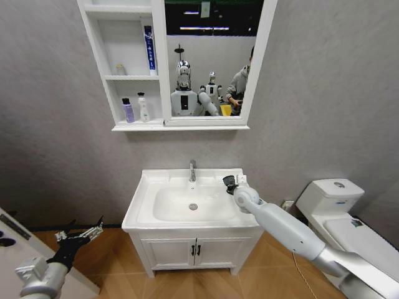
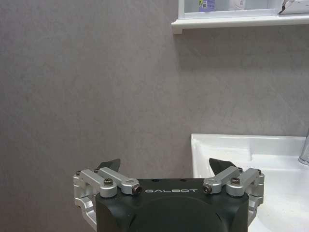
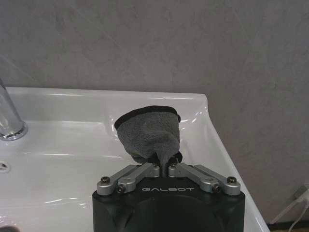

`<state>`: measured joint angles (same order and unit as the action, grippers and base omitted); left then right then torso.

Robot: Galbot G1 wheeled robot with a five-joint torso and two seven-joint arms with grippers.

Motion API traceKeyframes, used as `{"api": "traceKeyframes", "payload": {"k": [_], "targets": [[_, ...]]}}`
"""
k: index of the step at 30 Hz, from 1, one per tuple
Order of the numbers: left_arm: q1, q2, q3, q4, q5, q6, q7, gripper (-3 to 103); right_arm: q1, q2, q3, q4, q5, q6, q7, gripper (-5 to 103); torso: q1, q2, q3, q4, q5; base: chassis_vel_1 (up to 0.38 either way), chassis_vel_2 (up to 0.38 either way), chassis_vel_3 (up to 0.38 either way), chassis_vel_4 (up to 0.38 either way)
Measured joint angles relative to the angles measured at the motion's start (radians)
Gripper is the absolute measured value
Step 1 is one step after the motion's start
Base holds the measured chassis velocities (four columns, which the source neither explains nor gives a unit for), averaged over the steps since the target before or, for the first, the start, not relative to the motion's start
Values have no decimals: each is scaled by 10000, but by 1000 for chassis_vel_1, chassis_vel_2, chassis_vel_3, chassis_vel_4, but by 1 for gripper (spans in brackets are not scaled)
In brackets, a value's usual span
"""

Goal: Move facial cleanser and shampoo from washbasin to cabinet, then wipe washbasin with towel.

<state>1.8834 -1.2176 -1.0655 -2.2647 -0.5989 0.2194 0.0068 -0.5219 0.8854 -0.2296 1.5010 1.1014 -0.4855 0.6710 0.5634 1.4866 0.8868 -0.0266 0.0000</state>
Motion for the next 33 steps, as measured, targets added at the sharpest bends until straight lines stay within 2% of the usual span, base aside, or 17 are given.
{"api": "traceKeyframes", "payload": {"k": [2, 3, 5, 9, 13, 19, 25, 27, 28, 30, 33], "targets": [[0, 0, 0, 0, 0, 0, 0, 100, -13, 139, 142, -590, -498, 131, -548, 3, 1, 0, 0, 0, 1, 0, 0, 0, 0], [0, 0, 0, 0, 0, 0, 0, 100, -13, 139, 142, -590, -498, 131, -548, 3, 1, 0, 0, 0, 1, 0, 0, 0, 0], [-1, 0, 0, 0, 0, 0, 0, 100, 259, 559, 221, -1910, -827, 259, -1079, 3, 1, -1, 1, 2, 1, 0, 0, 0, 0], [-1, 0, 0, 0, 0, 0, 0, 100, 517, 843, 151, -2681, -703, 382, -1212, 3, 1, -1, 0, 1, -1, 0, 0, 0, 0], [-1, 0, 0, 0, 0, 0, 0, 100, 1070, 1290, -169, -3891, -1413, 775, -1759, 3, 0, -1, 1, 2, -2, 0, 0, 0, 0], [-1, 0, 0, 0, 0, 0, 0, 100, 1733, 1691, -475, -4839, -1593, 878, -1974, 3, 1, -1, 1, 4, -2, 0, 0, 0, 0], [-1, 0, 0, 0, 0, 0, 0, 100, 1693, 1737, -585, -4816, -1475, 828, -1961, 1, 2, -1, 1, 3, -2, 0, 0, 0, 0], [-1, 0, 0, 0, 0, 0, 0, 100, 1526, 1764, -523, -4781, -1543, 813, -1873, 9, 1, -1, 1, 3, -1, 0, 0, 0, 0], [-1, 0, 0, 0, 0, 0, 0, 100, 1526, 1764, -523, -4781, -1543, 813, -1873, 9, 1, -1, 1, 3, -1, 0, 0, 0, 0], [0, 0, 0, 0, 0, 0, 0, 100, 1375, 1784, -443, -4775, -1653, 819, -1853, 20, 1, 0, 1, 2, -1, 0, 0, 0, 0], [0, 0, 0, 0, 0, 0, 0, 100, 1353, 1786, -432, -4780, -1677, 857, -1862, 25, 1, 0, 0, 2, -1, 0, 0, 0, 0]]}}
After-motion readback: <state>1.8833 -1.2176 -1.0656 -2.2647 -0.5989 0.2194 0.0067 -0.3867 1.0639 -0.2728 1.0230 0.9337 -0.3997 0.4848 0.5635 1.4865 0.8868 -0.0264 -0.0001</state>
